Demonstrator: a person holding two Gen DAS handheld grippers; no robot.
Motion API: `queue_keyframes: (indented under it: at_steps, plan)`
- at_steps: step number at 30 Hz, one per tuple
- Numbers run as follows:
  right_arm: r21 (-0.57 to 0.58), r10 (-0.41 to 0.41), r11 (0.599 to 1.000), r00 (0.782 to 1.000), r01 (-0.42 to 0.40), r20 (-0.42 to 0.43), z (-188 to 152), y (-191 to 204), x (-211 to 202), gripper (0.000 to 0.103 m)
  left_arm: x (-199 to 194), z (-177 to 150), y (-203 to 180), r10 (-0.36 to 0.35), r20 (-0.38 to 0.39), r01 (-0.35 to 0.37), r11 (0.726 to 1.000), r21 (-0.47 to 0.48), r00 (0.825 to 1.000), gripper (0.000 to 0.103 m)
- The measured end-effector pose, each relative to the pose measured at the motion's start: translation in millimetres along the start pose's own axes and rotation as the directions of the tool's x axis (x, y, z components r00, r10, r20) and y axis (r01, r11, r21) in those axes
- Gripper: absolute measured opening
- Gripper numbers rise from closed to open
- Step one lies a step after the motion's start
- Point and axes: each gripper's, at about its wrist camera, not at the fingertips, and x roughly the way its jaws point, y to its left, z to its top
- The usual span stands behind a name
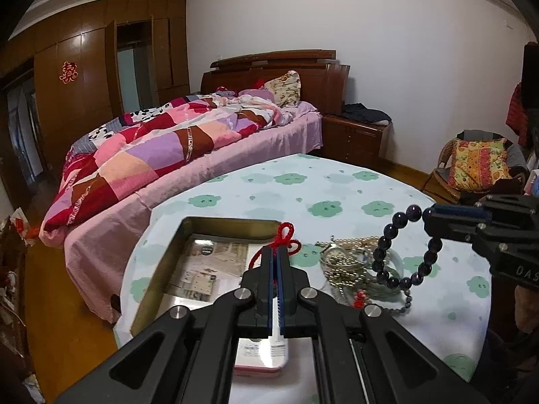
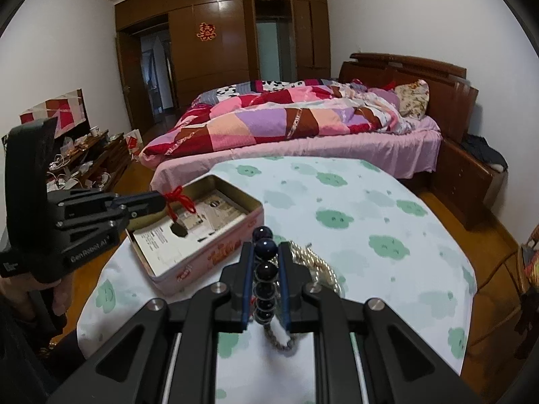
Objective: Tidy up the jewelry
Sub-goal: 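Lift the dark bead bracelet with both tools and carry it over the tin box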
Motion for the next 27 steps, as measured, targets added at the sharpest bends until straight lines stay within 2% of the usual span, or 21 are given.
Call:
queue_keyframes:
  at_steps: [14,27]
  plan:
    - [-0.062,0.040,0.997,0.999,-0.041,-0.012,30,19,29,0.016,21,10,23,0.062,-0.024,-0.061,0.998,0.023,0.998,0.000]
    - [-0.094,0.057,0.994,0.997,-0.062,-0.057,51,34,81,0.016,59,16,51,0.111,-0.085,-0.108,0.994,0.036,0.990,0.000]
